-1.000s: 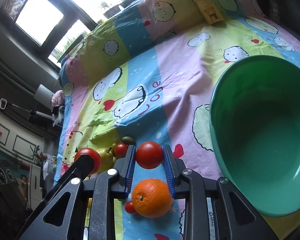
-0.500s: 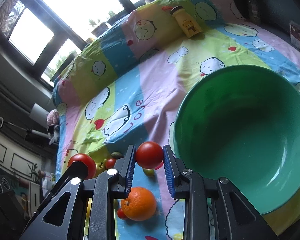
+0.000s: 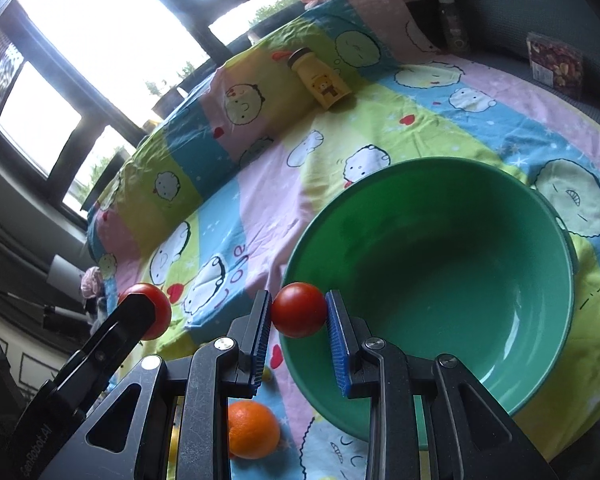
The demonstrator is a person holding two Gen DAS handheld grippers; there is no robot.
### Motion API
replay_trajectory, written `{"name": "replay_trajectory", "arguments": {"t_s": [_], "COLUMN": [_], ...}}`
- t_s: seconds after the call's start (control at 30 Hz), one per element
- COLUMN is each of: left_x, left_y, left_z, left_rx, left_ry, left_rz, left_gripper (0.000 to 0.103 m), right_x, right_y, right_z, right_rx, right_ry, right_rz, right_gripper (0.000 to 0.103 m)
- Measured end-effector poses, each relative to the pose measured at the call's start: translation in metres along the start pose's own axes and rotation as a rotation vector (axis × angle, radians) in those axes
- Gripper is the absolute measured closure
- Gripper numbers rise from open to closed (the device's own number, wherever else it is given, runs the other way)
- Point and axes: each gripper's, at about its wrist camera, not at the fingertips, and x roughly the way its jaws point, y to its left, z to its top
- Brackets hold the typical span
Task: Organize fruits
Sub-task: 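Lift the tomato with the right gripper and carry it over the green basin, then lower the tomato into the green basin and open the right gripper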
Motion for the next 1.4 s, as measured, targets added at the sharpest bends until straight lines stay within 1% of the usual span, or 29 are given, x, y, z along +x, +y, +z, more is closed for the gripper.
{"name": "replay_trajectory", "arguments": {"t_s": [0.1,0.17,0.37,0.63,0.8,1.0,1.4], "left_x": [0.009,0.013,0.02,0.031,0.041,0.05,0.062], "left_y": [-0.004,-0.009,-0.02,-0.026,-0.027,-0.029,-0.031], "left_z": [-0.004,-0.006,-0.013,-0.019,-0.023,-0.028,-0.034], "left_rx": [-0.002,0.003,0.029,0.034,0.034,0.034,0.047], "left_ry": [0.016,0.033,0.045,0.072,0.099,0.128,0.163], "left_rz": [-0.007,-0.029,-0.061,-0.116,-0.115,-0.133,-0.135], "left_gripper": [0.071,0.071,0.071,0.072,0.072,0.072,0.072], "right_x": [-0.002,-0.002,-0.002,0.001,0.002,0.005,0.007], "right_y": [-0.008,-0.014,-0.028,-0.041,-0.045,-0.05,-0.057], "right_z": [0.001,0.002,0.002,0.002,0.002,0.002,0.003], "right_rx": [0.026,0.043,0.084,0.123,0.133,0.143,0.161], "right_ry": [-0.008,-0.011,-0.006,0.002,0.0,0.008,0.014], "right_rz": [-0.025,-0.037,-0.073,-0.1,-0.123,-0.139,-0.161], "right_gripper": [0.073,0.073,0.073,0.073,0.073,0.073,0.073]}}
